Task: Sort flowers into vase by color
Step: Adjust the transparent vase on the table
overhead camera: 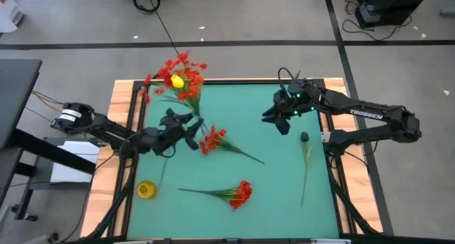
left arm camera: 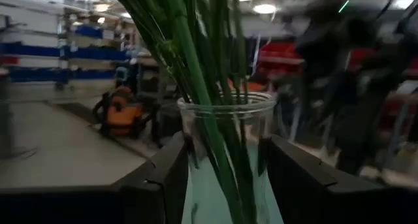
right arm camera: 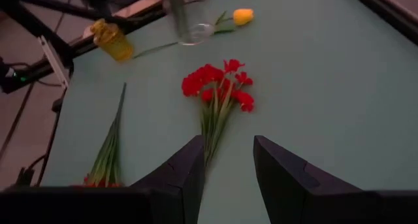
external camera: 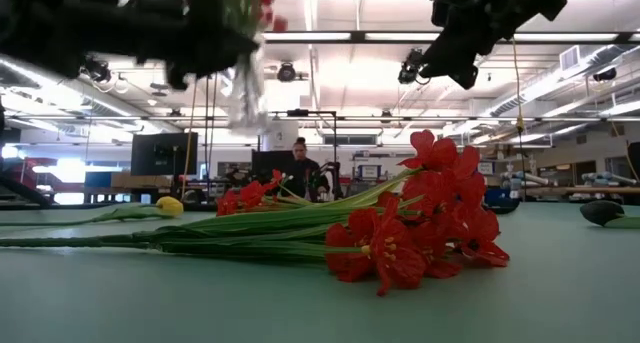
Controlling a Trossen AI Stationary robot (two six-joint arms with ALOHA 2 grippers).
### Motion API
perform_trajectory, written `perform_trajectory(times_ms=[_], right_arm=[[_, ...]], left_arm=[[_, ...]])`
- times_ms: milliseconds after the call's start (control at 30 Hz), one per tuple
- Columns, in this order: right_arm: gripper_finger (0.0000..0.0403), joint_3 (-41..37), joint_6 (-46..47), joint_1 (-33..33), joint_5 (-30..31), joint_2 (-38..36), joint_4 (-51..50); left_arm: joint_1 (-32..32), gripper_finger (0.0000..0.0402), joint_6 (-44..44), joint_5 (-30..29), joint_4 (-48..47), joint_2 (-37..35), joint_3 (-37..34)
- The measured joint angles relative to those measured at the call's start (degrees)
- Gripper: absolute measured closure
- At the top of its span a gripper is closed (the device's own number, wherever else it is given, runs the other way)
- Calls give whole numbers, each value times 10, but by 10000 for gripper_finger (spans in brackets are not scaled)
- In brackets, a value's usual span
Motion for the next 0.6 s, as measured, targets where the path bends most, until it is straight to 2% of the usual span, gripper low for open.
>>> perform_trajectory(times_ms=[233, 433, 600], right_arm=[[263, 0, -27, 26, 4, 2, -2], [263, 0, -47, 19, -23, 7, -7], [263, 0, -85, 10, -28, 7, -29]], left_arm=[[-4, 220, -21, -37, 58, 1, -107], [27, 220, -11, -45, 51, 6, -134], [66, 220, -50, -45, 36, 59, -147]])
